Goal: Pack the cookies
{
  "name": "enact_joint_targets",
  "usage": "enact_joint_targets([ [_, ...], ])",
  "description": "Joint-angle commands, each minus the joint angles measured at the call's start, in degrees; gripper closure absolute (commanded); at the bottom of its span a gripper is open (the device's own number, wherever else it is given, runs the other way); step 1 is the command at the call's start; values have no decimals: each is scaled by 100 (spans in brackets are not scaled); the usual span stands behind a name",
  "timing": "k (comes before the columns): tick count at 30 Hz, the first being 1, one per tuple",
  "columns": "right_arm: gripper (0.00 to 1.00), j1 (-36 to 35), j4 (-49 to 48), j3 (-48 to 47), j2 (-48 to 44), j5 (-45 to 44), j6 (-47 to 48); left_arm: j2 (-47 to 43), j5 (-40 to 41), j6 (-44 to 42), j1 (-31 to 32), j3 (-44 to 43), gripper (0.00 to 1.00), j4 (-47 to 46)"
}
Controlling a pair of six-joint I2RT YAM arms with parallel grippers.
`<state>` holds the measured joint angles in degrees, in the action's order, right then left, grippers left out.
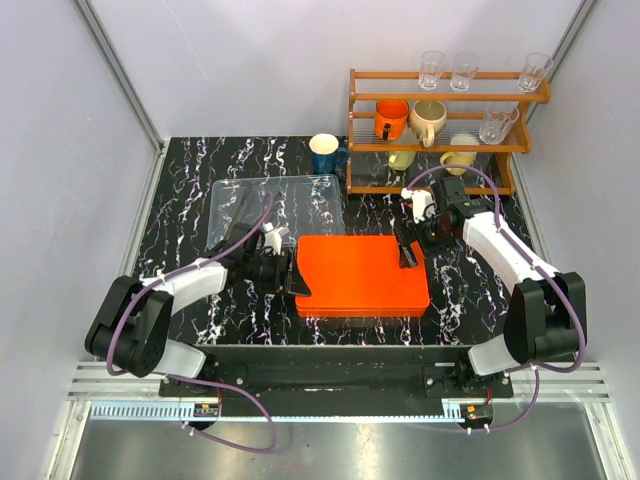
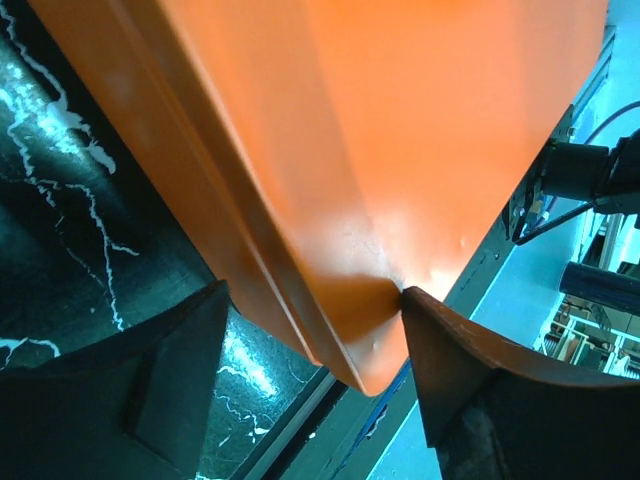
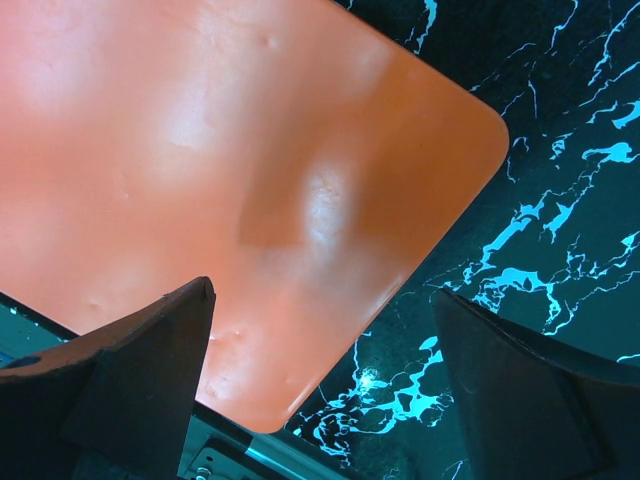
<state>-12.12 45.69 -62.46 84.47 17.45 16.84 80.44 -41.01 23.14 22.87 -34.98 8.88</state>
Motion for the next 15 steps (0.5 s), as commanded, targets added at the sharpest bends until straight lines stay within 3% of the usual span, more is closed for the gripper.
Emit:
enact_joint_targets([
  [1,2,-71,-201,41,-44,-102,-5,165,182,-11,15,79,33,-308],
  [5,2,-89,-210,14,-35,-110,-5,200,225,68,24,123,40,-484],
  [13,2,-124,-280,84,-44,-190,-14,454,261,86,42,115,65,-625],
  [15,2,-124,-306,128,-53,-216,-23,472,269,77,51,132,66,-651],
])
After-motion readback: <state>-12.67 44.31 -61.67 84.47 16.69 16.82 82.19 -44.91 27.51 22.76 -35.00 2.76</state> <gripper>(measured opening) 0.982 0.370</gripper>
